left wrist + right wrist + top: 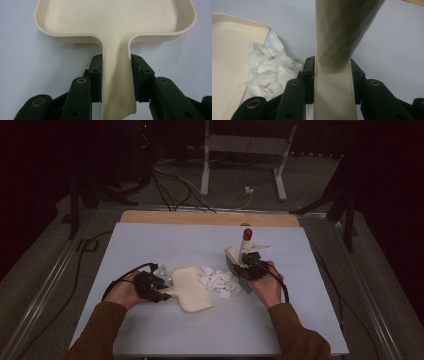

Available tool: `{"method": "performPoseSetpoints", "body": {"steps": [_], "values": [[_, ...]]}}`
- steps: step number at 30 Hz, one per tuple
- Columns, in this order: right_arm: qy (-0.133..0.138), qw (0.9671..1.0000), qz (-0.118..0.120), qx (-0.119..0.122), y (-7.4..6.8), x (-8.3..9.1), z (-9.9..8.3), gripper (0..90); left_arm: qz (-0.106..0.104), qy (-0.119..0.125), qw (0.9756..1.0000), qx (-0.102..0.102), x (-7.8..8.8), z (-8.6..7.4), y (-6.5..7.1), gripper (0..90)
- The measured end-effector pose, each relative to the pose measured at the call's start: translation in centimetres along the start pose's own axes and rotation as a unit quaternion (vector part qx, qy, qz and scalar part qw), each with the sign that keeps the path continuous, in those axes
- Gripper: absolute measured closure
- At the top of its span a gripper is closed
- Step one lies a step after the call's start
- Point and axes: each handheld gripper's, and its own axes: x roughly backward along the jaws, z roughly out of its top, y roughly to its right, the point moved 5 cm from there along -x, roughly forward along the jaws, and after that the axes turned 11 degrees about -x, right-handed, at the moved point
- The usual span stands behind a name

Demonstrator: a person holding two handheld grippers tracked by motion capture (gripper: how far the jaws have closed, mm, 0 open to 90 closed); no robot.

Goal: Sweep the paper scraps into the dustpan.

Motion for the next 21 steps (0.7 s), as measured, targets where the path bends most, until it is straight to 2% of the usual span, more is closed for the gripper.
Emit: {"method": "performPoseSetpoints", "body": {"steps": [6,21], "values": [[-0.001,0.9999,0.002,0.013,-1.3,-0.6,0.2,66.9,0.001,0.000,1.0000,0.001,-0.2,0.0,-0.1,66.4],[-0.006,0.9990,0.026,0.036,-3.6,-1.0,0.3,66.9,0.000,0.002,1.0000,0.001,-0.6,0.6,-0.3,66.4]]}}
